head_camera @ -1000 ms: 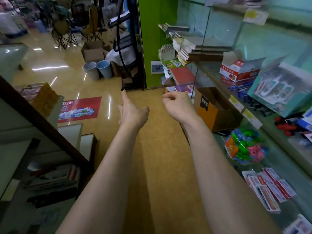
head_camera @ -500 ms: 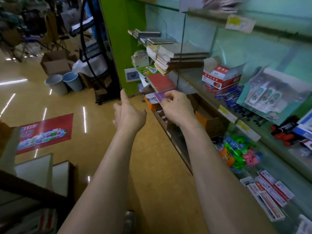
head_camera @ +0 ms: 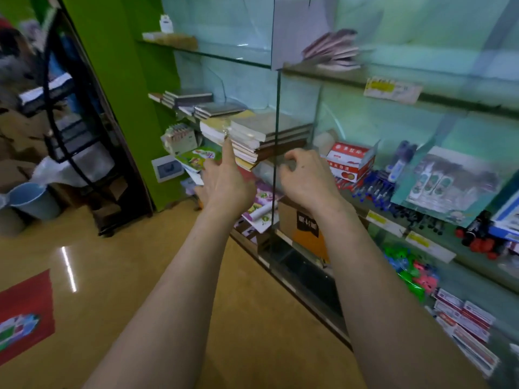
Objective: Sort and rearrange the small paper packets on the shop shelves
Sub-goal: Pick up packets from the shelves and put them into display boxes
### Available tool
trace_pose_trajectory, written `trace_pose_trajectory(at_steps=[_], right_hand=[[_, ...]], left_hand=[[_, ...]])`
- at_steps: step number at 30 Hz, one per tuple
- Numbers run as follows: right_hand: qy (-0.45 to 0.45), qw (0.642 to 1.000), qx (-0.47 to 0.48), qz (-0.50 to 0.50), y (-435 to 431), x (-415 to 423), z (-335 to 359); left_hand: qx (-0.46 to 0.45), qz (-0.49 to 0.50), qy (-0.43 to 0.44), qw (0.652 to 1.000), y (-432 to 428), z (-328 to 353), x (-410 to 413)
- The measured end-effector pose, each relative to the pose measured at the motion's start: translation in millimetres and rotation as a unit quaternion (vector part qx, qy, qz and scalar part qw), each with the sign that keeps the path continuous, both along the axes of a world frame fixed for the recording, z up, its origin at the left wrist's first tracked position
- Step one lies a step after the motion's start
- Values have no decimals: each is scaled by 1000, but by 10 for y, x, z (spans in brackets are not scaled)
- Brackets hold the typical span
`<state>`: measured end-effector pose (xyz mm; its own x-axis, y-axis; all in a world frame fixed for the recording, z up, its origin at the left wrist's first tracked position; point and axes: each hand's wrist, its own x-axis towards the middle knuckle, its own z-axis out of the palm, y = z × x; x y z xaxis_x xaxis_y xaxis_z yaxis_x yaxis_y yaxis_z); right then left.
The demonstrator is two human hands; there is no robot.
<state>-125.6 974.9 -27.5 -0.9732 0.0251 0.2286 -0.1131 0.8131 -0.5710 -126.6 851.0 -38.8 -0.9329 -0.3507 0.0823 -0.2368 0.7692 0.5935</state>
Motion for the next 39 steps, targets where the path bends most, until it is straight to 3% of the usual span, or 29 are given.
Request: trace_pose_trajectory(at_steps=[15, 25, 39], right_hand=[[55, 981, 154, -104, 285, -736, 696], [101, 963, 209, -140, 1047, -1300, 1409], [8, 970, 210, -118, 1640, -2223, 1542]], left_hand=[[-104, -225, 141, 959, 424, 724, -1091], [-149, -280, 180, 931, 959, 1314, -1854], [-259, -281, 182, 906, 1381, 1532, -2908]])
